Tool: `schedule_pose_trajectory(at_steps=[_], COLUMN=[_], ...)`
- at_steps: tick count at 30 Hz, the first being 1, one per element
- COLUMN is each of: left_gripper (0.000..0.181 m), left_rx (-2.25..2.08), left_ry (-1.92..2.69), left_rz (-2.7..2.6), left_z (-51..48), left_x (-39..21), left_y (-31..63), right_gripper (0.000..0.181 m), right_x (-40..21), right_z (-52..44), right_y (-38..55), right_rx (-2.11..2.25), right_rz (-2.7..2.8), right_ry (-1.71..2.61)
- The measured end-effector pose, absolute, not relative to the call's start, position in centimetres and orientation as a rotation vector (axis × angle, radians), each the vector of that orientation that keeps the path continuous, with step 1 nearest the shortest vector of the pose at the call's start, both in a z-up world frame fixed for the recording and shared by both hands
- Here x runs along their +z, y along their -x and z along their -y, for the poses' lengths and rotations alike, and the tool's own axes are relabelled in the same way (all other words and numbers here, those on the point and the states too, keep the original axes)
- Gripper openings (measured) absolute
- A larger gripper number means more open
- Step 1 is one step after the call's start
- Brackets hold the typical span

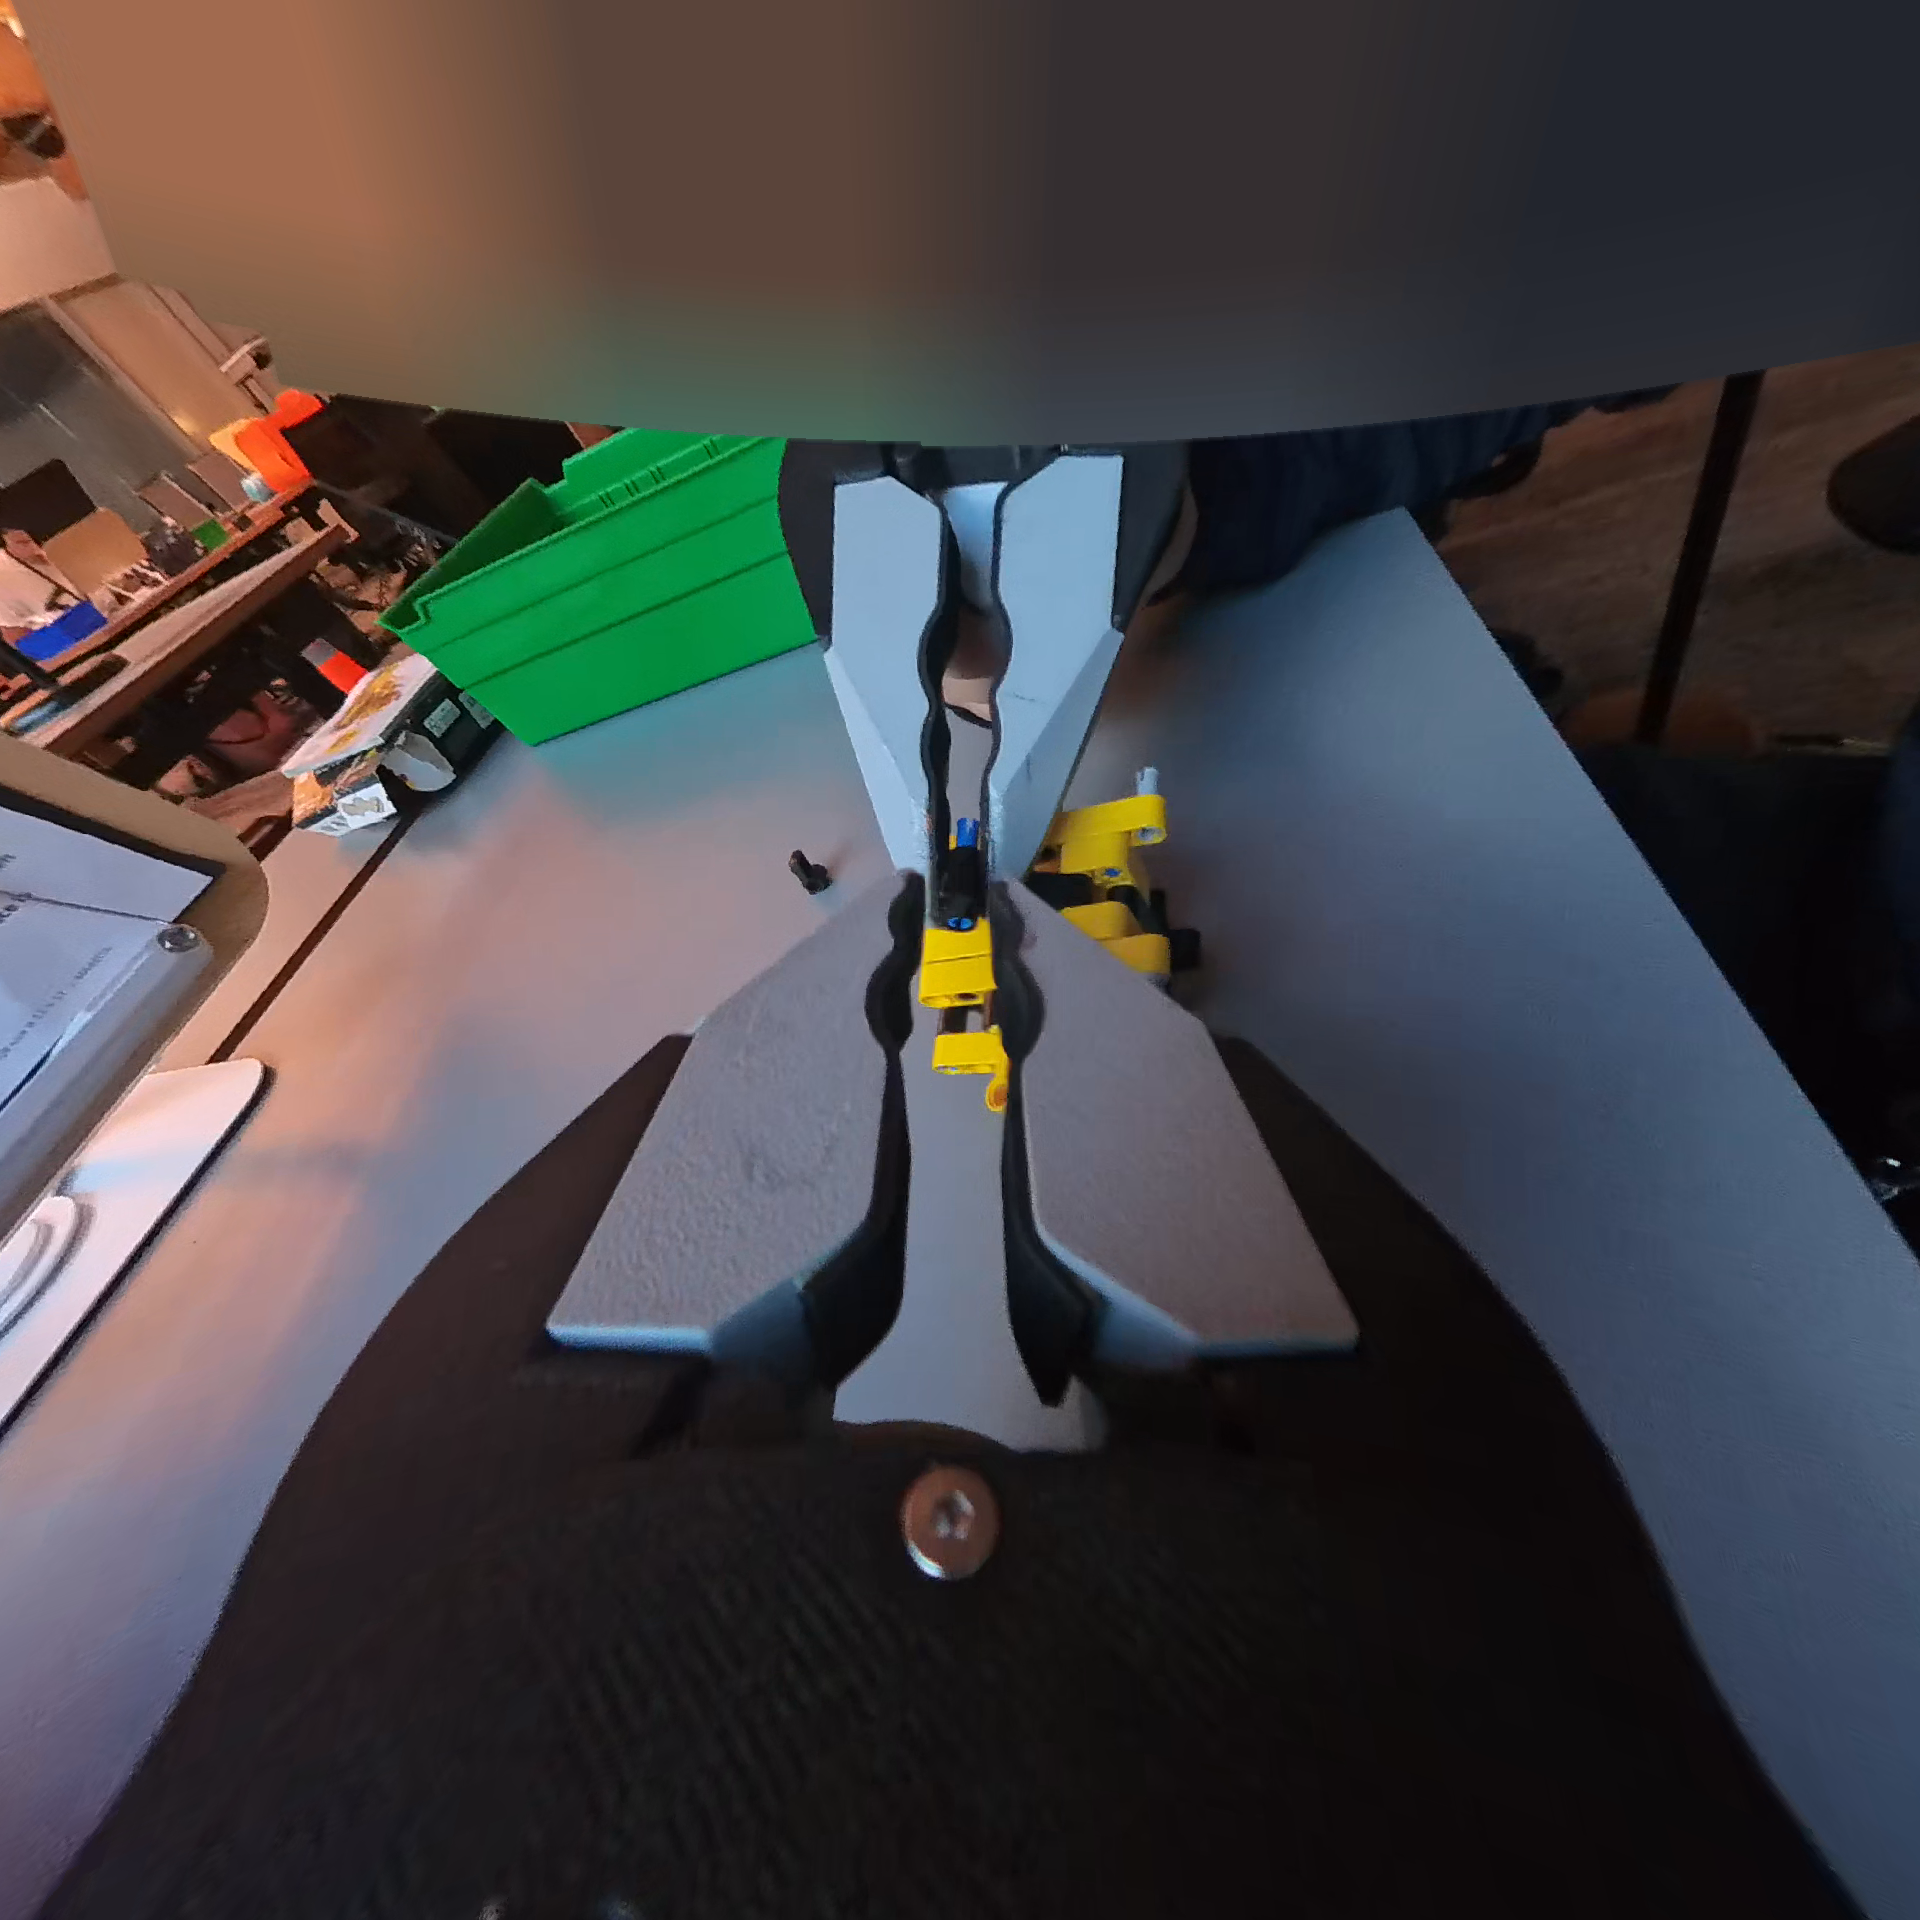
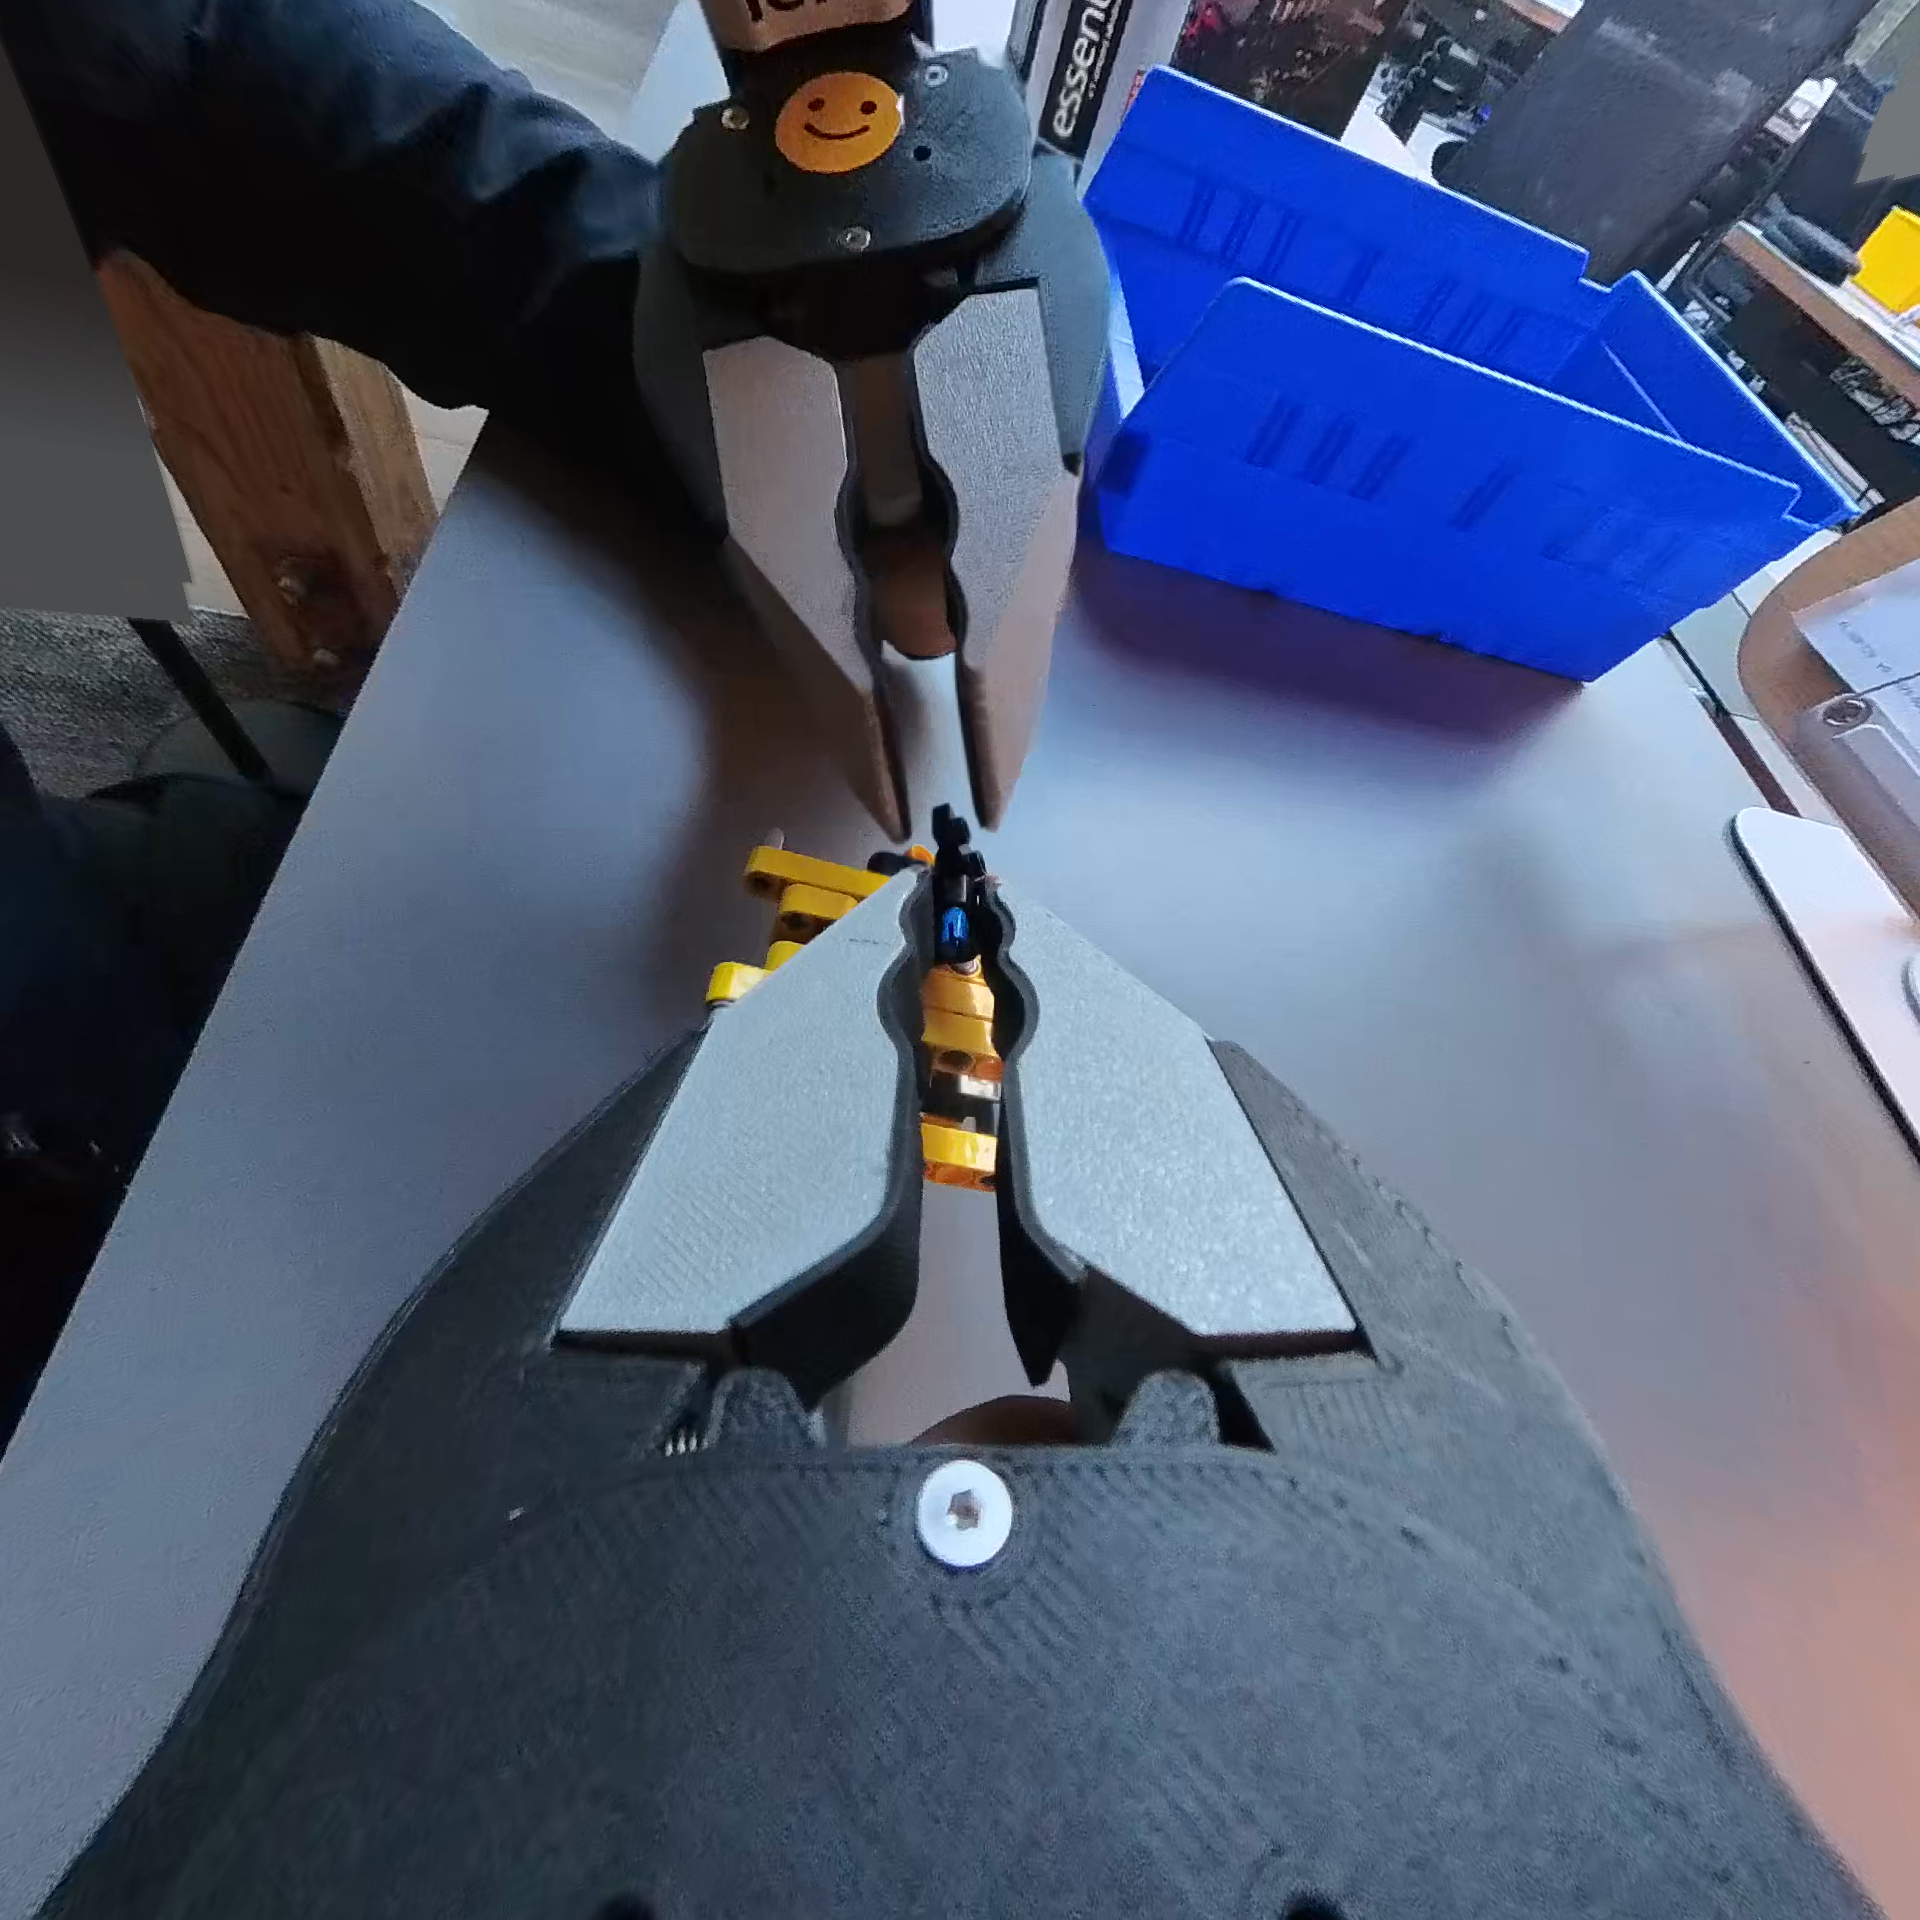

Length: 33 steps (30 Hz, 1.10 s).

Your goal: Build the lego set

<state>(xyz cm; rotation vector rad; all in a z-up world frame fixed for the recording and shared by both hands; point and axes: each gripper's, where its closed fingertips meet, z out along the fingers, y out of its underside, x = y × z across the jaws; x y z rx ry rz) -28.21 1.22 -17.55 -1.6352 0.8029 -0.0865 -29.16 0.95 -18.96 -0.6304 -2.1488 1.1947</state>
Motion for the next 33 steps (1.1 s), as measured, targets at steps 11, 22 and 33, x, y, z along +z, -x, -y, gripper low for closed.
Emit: schedule_pose_trajectory(at_steps=[11, 22, 33], left_gripper=[0.002, 0.002, 0.001], left_rx=[-0.062, -0.068, -0.144], left_ry=[1.597, 1.648, 1.666], left_rz=[-0.839, -0.841, -0.707], left_z=[-1.2, -0.7, 0.4], left_x=[-17.5, -17.9, -16.9], left_y=[27.6, 28.1, 31.5], right_gripper=[0.005, 0.004, 0.004], right_x=[-18.9, -18.9, -16.5], right_z=[-0.3, 0.1, -3.3], right_y=[28.8, 28.8, 29.3], right_rx=[1.251, 1.34, 1.476], right_rz=[2.169, 2.138, 1.99], right_ry=[0.617, 0.673, 0.758])
